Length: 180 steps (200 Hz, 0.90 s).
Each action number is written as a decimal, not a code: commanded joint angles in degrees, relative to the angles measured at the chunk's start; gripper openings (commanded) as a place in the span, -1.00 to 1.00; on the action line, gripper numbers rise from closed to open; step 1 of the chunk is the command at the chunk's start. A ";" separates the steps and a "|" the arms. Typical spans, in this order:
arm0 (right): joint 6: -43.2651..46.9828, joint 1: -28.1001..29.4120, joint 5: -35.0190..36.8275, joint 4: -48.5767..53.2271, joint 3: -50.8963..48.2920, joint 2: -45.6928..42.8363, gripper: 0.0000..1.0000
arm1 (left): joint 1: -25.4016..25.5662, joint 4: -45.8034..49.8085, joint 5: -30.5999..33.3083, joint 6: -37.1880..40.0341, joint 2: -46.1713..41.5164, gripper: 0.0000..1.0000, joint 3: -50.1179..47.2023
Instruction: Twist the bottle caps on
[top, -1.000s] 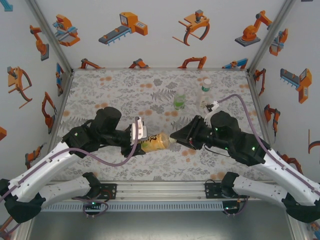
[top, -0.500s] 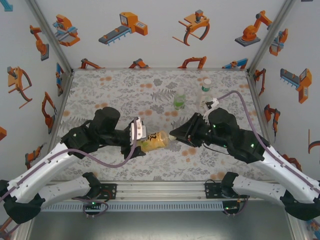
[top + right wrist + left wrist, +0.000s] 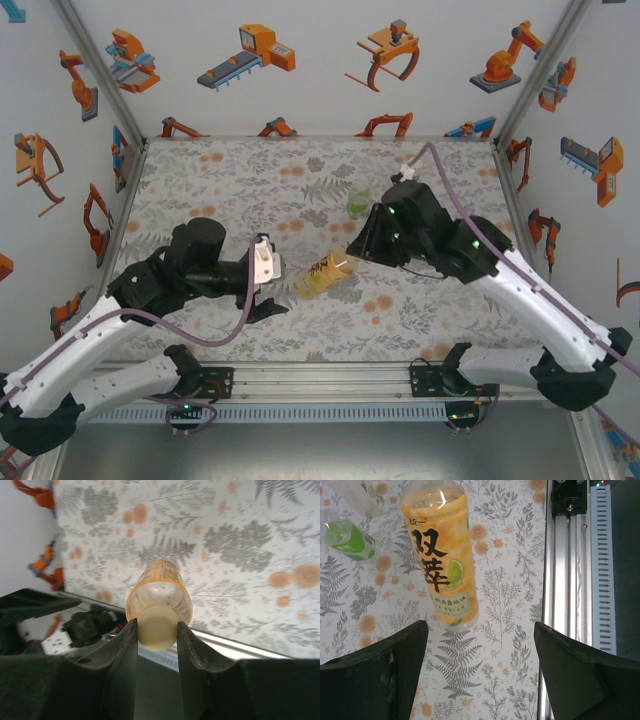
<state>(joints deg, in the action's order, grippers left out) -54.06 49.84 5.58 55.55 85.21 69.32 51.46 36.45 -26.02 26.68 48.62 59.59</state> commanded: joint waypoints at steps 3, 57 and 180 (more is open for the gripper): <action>11.71 -2.38 1.80 4.74 6.43 6.05 -1.00 | 0.22 -0.78 1.94 -2.26 -2.02 0.57 -1.49; 24.65 -7.75 0.37 6.51 21.87 22.25 -1.00 | 0.22 -6.09 5.62 -11.34 -6.77 0.54 -6.07; 37.49 -11.94 0.81 8.22 57.86 55.59 -1.00 | 0.22 -5.71 14.16 -20.54 -14.21 0.55 -11.54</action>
<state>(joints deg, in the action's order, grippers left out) -19.57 38.59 5.85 62.37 138.10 122.34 51.46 31.35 -13.41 8.64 35.59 48.40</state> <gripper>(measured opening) 0.332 0.774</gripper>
